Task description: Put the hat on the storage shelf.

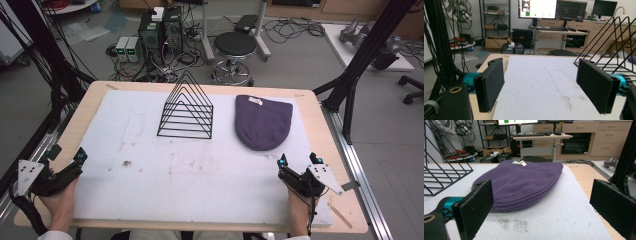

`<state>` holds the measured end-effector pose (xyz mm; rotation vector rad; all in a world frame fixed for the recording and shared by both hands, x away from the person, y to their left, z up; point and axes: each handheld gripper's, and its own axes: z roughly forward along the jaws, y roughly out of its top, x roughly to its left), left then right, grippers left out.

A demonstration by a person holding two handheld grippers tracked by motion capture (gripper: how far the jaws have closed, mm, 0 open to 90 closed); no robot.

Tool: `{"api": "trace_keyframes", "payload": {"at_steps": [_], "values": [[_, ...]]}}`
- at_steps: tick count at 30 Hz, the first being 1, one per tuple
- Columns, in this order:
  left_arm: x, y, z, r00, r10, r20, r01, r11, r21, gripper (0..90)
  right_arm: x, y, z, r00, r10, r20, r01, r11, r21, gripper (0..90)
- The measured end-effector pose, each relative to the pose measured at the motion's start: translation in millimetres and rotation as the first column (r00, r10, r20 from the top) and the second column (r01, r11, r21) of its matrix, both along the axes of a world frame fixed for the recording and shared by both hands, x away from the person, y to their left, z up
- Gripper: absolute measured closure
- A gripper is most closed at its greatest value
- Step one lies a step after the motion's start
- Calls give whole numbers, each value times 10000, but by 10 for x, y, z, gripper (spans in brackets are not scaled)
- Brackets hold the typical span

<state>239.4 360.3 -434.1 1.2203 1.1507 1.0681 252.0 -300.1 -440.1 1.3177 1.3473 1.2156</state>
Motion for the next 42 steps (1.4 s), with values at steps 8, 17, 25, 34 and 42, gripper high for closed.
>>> {"api": "trace_keyframes", "payload": {"at_steps": [8, 17, 25, 34, 42], "values": [[5, 0, -3, 10000, 4, -33, -5, 10000, -8, 228, 3, -9, -3, 10000, -23, -8, 23, 10000, 43, 42], [24, -9, -6, 10000, -72, -60, 72, 10000, 4, 228, 68, -53, 27, 10000, 54, -26, -54, 10000, -35, 42], [30, -29, -11, 9998, -149, -95, 150, 9999, 79, 228, 155, -11, 86, 9995, 242, 184, -237, 9993, -273, 42], [40, -59, -16, 9996, -231, -181, 235, 9995, 214, 228, 343, -10, 231, 9988, 487, -86, -490, 9982, -359, 42], [48, -72, -20, 9992, -288, -266, 295, 9992, 253, 228, 526, -33, 237, 9934, 774, -844, -806, 9961, -353, 41]]}}
